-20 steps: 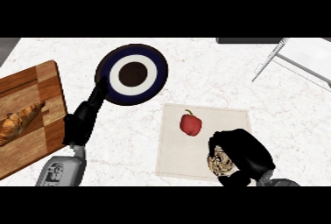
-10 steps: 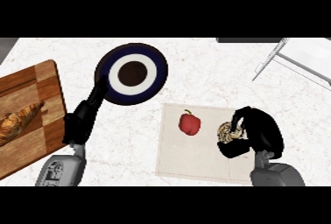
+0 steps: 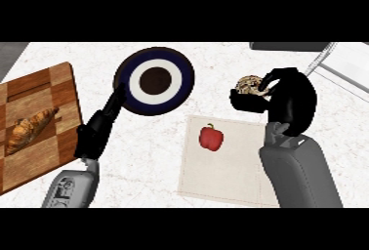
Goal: Pick the cupcake from the placemat and place it in the tiered shelf
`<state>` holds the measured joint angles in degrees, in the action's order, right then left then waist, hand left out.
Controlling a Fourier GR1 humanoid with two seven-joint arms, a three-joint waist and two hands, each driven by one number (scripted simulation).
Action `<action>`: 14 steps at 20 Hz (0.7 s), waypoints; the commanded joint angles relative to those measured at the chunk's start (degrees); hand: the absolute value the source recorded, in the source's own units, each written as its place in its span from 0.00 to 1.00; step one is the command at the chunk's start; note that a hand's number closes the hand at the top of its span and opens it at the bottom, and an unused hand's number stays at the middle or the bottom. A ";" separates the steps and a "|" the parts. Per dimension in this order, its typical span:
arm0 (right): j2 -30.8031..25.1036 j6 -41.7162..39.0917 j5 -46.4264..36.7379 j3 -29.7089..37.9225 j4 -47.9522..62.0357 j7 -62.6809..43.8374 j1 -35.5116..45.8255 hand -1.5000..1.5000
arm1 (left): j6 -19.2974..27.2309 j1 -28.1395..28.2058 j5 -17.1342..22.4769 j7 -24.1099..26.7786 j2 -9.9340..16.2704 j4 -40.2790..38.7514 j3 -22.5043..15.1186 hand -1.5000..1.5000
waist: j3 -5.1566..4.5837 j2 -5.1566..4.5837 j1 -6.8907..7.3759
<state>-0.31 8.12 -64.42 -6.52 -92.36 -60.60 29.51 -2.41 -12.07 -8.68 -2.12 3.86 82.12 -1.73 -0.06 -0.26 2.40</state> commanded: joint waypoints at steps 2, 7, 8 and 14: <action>0.30 6.60 -7.00 -0.59 4.35 -12.04 11.57 1.00 | 2.06 -1.18 -0.93 0.25 -1.17 -2.48 0.44 0.50 | -0.01 0.08 -1.23; 0.30 -2.02 -16.79 4.26 6.02 -16.85 18.96 1.00 | -0.27 2.09 0.84 -0.84 0.89 1.17 1.28 0.50 | -0.04 0.51 -1.62; 0.30 -3.46 -18.95 0.92 4.28 -20.39 19.42 1.00 | 1.22 2.38 -0.34 -0.64 -0.06 2.28 0.43 0.50 | -0.04 0.72 -1.63; -0.69 -6.52 -27.31 8.39 8.05 -17.72 28.62 1.00 | -1.20 3.03 1.16 1.92 1.77 0.46 1.78 0.50 | -0.04 0.33 -1.64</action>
<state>-0.73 4.74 -86.20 -1.21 -87.32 -67.91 51.98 -1.99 -10.09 -8.59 -1.25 4.40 82.38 -0.66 -0.11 0.24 0.50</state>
